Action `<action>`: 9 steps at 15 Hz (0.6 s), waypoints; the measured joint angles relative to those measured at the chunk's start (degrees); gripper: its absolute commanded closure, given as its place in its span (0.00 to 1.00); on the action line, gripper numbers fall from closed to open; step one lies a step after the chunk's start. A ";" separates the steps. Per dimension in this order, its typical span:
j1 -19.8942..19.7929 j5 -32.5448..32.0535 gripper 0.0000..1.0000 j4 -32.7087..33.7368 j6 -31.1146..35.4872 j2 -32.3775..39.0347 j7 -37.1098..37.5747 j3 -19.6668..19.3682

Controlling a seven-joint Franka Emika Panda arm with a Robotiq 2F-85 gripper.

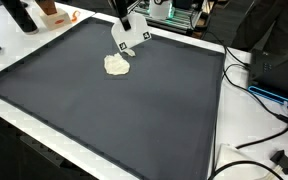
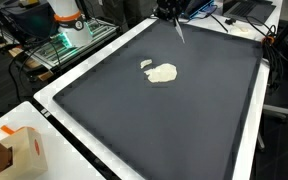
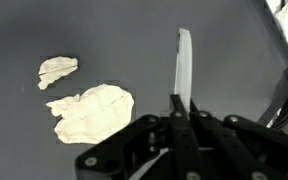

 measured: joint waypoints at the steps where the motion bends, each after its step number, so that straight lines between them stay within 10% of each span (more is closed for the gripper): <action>1: 0.09 -2.04 0.99 0.00 -0.35 -0.34 1.78 0.07; 9: 0.47 -15.46 0.99 0.61 -5.18 -2.61 11.77 0.78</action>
